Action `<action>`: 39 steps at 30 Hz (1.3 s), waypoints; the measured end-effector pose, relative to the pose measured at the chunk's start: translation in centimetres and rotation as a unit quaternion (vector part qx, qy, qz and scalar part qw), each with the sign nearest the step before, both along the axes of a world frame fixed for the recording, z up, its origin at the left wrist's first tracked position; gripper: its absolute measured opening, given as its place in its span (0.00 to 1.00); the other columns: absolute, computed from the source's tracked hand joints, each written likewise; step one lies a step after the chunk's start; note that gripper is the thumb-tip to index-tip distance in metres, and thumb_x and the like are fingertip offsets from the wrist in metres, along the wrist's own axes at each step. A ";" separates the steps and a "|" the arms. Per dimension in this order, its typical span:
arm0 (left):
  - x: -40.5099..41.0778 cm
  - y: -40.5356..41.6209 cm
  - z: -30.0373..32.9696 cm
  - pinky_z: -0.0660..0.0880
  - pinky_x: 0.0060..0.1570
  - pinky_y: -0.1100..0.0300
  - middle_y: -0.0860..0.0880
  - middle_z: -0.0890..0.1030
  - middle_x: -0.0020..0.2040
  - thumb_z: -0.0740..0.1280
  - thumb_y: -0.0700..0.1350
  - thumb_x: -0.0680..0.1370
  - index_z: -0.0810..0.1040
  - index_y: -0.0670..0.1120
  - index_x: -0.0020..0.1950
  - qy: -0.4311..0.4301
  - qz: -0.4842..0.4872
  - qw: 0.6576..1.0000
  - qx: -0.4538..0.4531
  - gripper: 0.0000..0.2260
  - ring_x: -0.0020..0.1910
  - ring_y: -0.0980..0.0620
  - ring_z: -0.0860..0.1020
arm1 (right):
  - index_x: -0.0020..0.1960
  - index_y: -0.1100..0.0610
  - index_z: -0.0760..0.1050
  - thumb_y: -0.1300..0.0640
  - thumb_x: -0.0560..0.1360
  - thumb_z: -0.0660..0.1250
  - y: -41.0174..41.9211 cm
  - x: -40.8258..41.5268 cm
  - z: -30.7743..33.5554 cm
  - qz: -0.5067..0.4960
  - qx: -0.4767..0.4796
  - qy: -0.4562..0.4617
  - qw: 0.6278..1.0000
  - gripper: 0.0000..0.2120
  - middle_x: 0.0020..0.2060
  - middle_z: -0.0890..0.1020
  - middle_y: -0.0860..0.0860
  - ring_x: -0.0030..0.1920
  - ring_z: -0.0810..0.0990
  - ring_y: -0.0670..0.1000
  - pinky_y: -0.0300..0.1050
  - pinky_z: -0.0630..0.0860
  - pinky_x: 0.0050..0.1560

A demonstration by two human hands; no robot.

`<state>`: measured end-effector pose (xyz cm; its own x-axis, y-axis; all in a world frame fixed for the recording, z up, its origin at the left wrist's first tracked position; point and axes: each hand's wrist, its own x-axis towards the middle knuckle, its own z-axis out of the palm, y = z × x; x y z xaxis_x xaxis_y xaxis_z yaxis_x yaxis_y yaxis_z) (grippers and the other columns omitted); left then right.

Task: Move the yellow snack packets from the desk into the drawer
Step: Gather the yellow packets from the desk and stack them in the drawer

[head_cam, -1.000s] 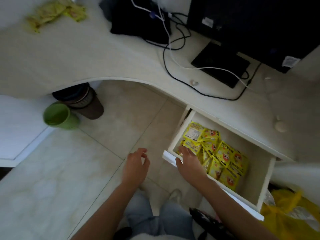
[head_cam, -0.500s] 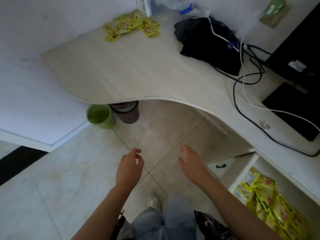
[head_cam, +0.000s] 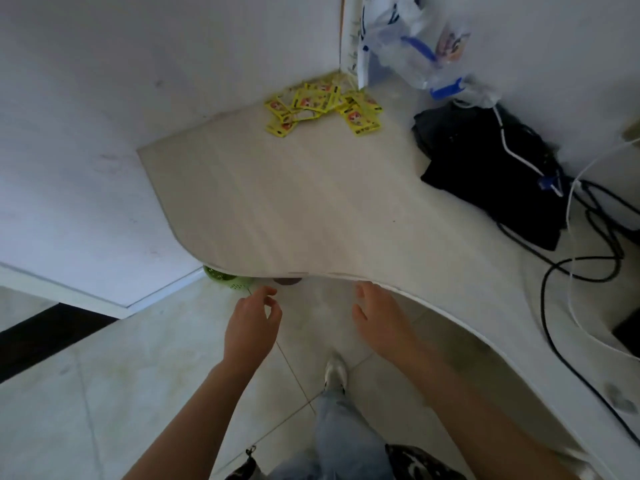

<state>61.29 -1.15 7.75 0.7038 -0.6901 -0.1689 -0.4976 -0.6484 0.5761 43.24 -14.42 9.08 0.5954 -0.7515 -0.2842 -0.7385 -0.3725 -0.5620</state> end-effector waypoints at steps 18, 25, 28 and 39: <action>14.0 -19.4 0.3 0.74 0.51 0.54 0.53 0.81 0.48 0.63 0.46 0.78 0.76 0.49 0.61 0.007 -0.015 1.000 0.027 0.12 0.55 0.49 0.77 | 0.70 0.56 0.65 0.54 0.80 0.58 -20.3 12.1 1.9 0.034 -0.008 -0.002 0.999 0.19 0.63 0.74 0.53 0.63 0.73 0.53 0.48 0.72 0.62; 20.8 -26.5 0.9 0.74 0.52 0.54 0.51 0.81 0.51 0.64 0.46 0.78 0.76 0.48 0.61 -0.008 -0.083 0.995 0.049 0.12 0.55 0.48 0.76 | 0.69 0.56 0.66 0.54 0.80 0.59 -26.4 16.8 2.1 -0.005 0.002 0.011 1.000 0.18 0.62 0.75 0.54 0.62 0.73 0.53 0.44 0.70 0.59; 23.6 -29.2 0.9 0.74 0.53 0.54 0.51 0.80 0.53 0.63 0.47 0.78 0.75 0.49 0.62 -0.022 -0.120 0.989 0.082 0.13 0.57 0.48 0.75 | 0.68 0.56 0.66 0.55 0.79 0.59 -28.9 18.6 2.1 -0.016 0.001 0.018 1.000 0.18 0.62 0.75 0.54 0.62 0.73 0.54 0.45 0.69 0.60; 29.2 -37.8 0.0 0.73 0.59 0.47 0.44 0.76 0.62 0.65 0.46 0.77 0.72 0.44 0.66 -0.008 -0.085 0.989 0.120 0.17 0.63 0.42 0.72 | 0.68 0.60 0.66 0.53 0.79 0.61 -38.1 22.7 1.9 -0.057 0.004 0.033 0.998 0.20 0.62 0.74 0.58 0.62 0.74 0.57 0.48 0.70 0.60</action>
